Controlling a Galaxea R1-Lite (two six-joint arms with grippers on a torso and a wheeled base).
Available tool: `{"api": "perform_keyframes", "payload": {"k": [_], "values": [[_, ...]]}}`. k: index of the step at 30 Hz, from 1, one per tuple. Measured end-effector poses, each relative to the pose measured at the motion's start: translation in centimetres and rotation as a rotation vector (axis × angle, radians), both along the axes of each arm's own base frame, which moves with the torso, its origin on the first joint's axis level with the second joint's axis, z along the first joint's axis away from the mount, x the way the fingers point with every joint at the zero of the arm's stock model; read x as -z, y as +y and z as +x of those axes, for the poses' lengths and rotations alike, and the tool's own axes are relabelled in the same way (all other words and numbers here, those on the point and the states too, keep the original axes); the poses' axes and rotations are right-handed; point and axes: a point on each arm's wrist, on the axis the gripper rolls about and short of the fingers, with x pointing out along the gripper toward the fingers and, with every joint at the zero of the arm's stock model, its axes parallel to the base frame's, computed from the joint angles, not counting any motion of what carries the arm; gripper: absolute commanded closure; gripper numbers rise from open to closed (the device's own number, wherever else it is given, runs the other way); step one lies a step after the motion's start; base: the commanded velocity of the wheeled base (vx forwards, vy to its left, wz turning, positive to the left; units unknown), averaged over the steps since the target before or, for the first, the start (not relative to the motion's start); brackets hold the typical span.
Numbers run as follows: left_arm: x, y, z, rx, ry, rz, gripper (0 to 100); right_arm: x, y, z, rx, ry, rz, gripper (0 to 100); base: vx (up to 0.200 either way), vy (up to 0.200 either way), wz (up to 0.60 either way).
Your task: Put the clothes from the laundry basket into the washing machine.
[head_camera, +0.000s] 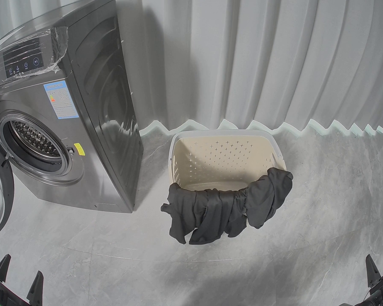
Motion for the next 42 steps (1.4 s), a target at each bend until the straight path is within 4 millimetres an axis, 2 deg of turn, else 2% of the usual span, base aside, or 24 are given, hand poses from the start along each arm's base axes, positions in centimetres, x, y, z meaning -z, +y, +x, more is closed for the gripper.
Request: {"api": "perform_keyframes", "payload": {"k": [17,23,42], "values": [[0.00,0.00,0.00,0.000,0.000,0.000,0,0.00,0.00,0.00,0.001,0.000,0.000,0,0.000,0.000,0.00],[0.00,0.00,0.00,0.000,0.000,-0.001,0,0.00,0.00,0.00,0.001,0.000,0.000,0,0.200,0.000,0.00],[0.00,0.00,0.00,0.001,0.000,0.003,0,0.00,0.00,0.00,0.002,0.000,0.000,0,0.000,0.000,0.00]]}}
